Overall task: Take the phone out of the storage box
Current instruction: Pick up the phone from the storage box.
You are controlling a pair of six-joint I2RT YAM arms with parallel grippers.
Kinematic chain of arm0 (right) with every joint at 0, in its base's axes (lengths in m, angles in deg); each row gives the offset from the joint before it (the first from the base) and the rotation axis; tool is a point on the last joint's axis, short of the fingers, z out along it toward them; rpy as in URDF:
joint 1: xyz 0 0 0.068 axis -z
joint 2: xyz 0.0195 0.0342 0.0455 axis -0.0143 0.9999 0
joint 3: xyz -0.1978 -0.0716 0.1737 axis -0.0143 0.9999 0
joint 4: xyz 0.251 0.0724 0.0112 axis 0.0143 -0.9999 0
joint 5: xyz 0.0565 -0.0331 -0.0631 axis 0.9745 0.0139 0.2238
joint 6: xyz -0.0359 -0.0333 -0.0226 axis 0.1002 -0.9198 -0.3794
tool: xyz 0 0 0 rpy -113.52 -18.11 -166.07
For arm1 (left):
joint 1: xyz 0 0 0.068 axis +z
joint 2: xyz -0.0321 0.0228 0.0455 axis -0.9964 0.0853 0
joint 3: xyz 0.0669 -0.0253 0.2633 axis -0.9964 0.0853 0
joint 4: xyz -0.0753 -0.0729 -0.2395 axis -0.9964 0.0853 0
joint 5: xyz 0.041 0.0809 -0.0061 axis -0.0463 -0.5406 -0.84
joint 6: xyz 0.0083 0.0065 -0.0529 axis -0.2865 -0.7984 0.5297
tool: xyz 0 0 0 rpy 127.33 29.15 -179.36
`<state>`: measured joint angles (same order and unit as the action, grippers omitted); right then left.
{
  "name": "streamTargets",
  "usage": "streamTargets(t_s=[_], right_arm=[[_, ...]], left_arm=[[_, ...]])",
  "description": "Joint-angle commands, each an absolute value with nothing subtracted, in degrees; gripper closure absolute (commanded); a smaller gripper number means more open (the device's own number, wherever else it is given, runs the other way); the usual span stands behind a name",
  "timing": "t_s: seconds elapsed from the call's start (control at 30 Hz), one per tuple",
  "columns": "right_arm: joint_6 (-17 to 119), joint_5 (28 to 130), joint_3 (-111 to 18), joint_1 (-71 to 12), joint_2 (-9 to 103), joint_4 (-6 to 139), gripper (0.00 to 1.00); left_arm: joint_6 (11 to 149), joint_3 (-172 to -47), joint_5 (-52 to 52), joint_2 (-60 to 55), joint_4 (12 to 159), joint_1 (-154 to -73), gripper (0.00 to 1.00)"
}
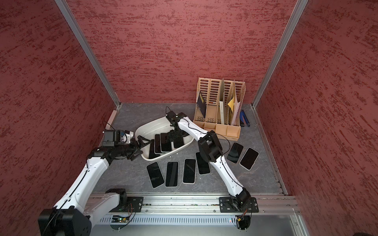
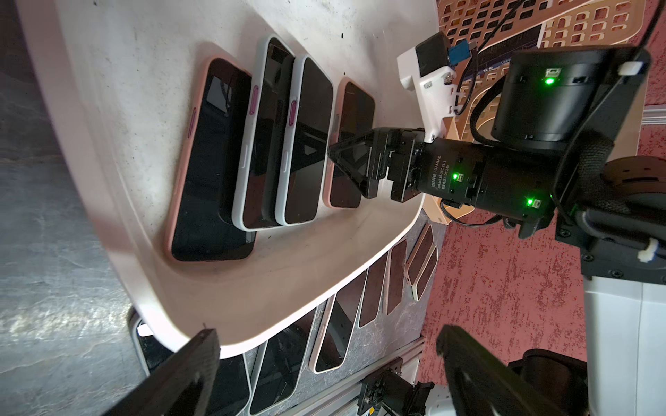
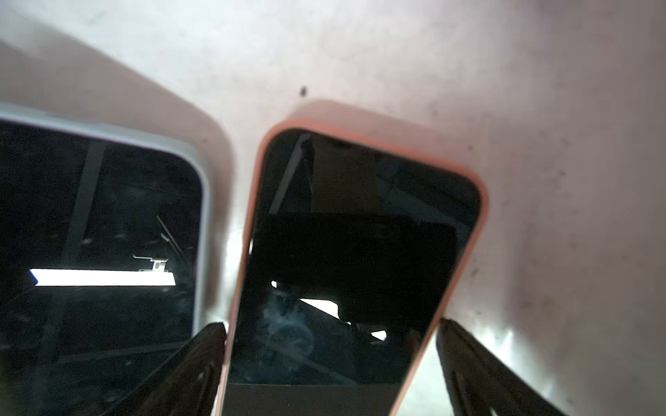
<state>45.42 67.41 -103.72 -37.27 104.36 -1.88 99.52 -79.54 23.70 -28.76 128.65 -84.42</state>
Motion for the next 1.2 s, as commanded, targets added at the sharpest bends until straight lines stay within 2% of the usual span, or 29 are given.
streamTargets(t_s=[0.0, 0.2, 0.47, 0.8, 0.9, 0.97, 1.07, 1.17], right_arm=[[45.65, 64.94, -103.11, -34.98, 105.19, -3.15, 0.05], [45.32, 71.10, -103.49, -34.96, 106.58, -2.15, 0.02], [45.78, 72.38, -106.10, -34.95, 110.93, -5.01, 0.02], [43.33, 71.15, -108.89, -35.87, 115.28, -10.01, 0.13], [42.53, 70.02, -109.34, -36.51, 116.26, -11.22, 0.05], [42.14, 68.90, -109.66, -36.80, 116.91, -12.02, 0.04], [41.62, 68.37, -110.25, -37.06, 117.42, -12.79, 0.09], [41.66, 68.32, -110.23, -37.15, 117.09, -12.88, 0.18]], left_arm=[[98.55, -78.97, 23.29, -28.96, 128.54, -83.95, 0.00], [98.49, -78.87, 23.37, -28.97, 128.02, -83.94, 0.00], [97.52, -79.33, 22.97, -28.77, 128.70, -84.28, 0.00], [97.40, -80.17, 22.86, -28.01, 128.76, -84.49, 0.00], [97.71, -80.13, 23.04, -27.50, 128.21, -84.44, 0.00], [97.84, -80.08, 23.13, -27.20, 127.99, -84.49, 0.00], [97.88, -80.46, 23.16, -26.72, 127.83, -84.44, 0.00], [97.93, -80.72, 23.28, -26.43, 127.77, -84.47, 0.00]])
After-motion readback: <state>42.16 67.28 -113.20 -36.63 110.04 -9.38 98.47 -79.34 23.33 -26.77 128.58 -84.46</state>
